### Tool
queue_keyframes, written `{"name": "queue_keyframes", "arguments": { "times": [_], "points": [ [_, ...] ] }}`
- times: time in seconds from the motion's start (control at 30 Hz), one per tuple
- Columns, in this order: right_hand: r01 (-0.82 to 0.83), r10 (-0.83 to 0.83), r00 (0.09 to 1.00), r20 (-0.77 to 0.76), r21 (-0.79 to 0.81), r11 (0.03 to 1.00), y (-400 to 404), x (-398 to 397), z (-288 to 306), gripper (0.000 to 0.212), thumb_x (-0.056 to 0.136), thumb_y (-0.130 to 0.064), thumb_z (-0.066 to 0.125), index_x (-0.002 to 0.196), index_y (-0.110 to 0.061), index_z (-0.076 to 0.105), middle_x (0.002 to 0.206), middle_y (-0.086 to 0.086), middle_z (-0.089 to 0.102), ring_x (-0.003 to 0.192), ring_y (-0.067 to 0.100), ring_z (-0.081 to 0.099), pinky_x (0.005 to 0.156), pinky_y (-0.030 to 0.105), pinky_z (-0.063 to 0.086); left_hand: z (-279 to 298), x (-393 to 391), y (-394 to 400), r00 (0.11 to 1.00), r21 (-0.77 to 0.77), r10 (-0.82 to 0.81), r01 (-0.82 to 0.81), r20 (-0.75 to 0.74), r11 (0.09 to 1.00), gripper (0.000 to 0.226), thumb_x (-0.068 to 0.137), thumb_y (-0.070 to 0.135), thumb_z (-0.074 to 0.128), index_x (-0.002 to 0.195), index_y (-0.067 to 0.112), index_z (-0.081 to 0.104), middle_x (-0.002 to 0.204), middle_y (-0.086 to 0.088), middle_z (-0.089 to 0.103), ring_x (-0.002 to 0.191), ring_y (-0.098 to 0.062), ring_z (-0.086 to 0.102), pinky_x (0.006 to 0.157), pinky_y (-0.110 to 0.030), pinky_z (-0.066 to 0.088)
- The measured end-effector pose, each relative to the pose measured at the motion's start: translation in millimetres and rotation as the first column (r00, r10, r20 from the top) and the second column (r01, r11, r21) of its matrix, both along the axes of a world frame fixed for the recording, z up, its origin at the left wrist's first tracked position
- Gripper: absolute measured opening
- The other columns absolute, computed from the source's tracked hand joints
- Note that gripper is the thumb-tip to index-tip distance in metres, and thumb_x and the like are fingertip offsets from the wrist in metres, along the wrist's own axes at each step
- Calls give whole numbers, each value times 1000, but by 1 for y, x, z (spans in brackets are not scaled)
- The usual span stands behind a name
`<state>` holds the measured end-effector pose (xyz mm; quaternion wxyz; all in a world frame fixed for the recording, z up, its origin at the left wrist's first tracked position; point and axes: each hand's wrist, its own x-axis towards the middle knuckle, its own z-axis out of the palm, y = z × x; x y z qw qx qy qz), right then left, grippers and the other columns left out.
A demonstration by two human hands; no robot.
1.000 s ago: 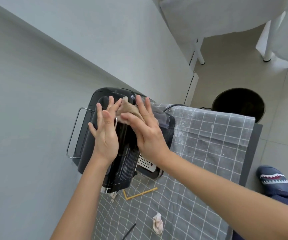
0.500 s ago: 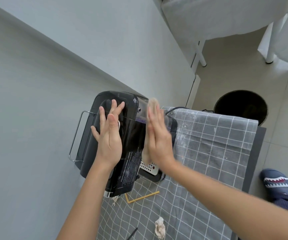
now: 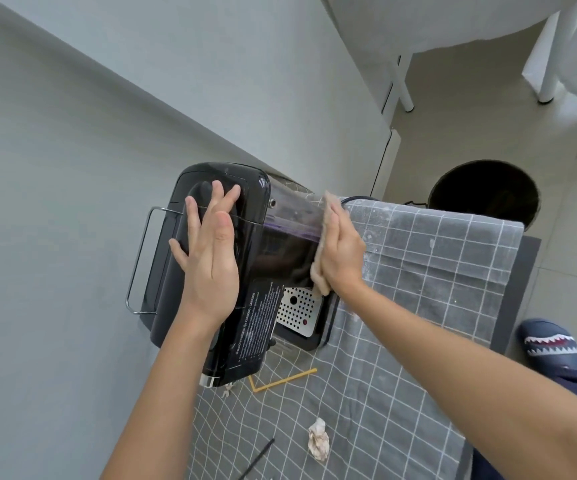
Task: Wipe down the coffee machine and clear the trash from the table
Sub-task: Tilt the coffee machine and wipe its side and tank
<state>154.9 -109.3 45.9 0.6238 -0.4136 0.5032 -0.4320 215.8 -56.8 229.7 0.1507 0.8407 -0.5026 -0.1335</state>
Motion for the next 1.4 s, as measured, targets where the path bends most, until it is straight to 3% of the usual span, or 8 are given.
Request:
{"name": "queue_keyframes", "arguments": {
  "times": [0.1,0.27,0.47,0.63,0.97,1.13,1.3,1.4],
  "points": [
    [0,5,1000,-29,162,987,29,-7,-9,46,107,-33,28,152,-23,32,159,-8,30,150,14,20,122,42,21,0,-1,0,1000,-6,-5,5,1,1000,46,98,49,8,138,52,31,153,32,14,143,4,-11,112,-52,-20],
    [-1,40,988,146,-259,966,54,0,66,46,106,-16,35,151,-10,32,161,0,26,151,19,16,124,33,15,0,1,2,999,20,10,-11,33,1000,47,98,48,7,139,51,30,152,33,13,143,4,-11,112,-51,-19],
    [41,-29,997,68,-183,982,24,-1,47,44,105,-18,37,149,-12,38,157,1,33,149,17,23,121,43,25,0,1,1,999,11,-2,1,33,1000,44,99,47,8,137,55,28,153,31,13,144,2,-11,111,-52,-19],
    [-69,151,985,77,-632,772,68,0,65,41,98,-1,46,138,9,43,151,26,34,146,43,25,117,57,25,0,2,1,1000,9,4,-4,14,1000,39,98,48,9,129,62,27,153,32,14,143,3,-11,111,-52,-19],
    [-170,252,967,-19,-786,594,60,-17,43,38,98,-2,50,134,9,49,147,26,37,143,47,27,115,60,28,1,2,0,1000,10,7,-7,17,1000,47,99,47,8,139,50,32,153,32,14,143,4,-11,110,-51,-19],
    [-79,144,988,51,-637,767,37,-4,55,42,98,1,48,139,6,43,151,27,36,147,44,19,115,62,25,1,1,-1,1000,14,12,-12,11,1000,45,100,46,8,138,52,30,152,34,13,142,5,-11,110,-49,-20],
    [-129,208,977,37,-675,726,65,-7,37,43,99,-1,45,140,9,40,152,26,34,147,43,20,116,61,25,-2,2,0,1000,11,14,-15,16,1000,46,99,47,7,139,51,31,152,34,13,142,5,-11,112,-50,-19],
    [-40,111,988,104,-521,853,43,-1,48,44,102,-8,41,145,1,37,155,16,33,149,35,21,120,51,24,-2,3,0,1000,17,26,-26,14,1000,47,99,47,7,139,51,31,152,33,14,143,4,-10,112,-51,-18]
  ]
}}
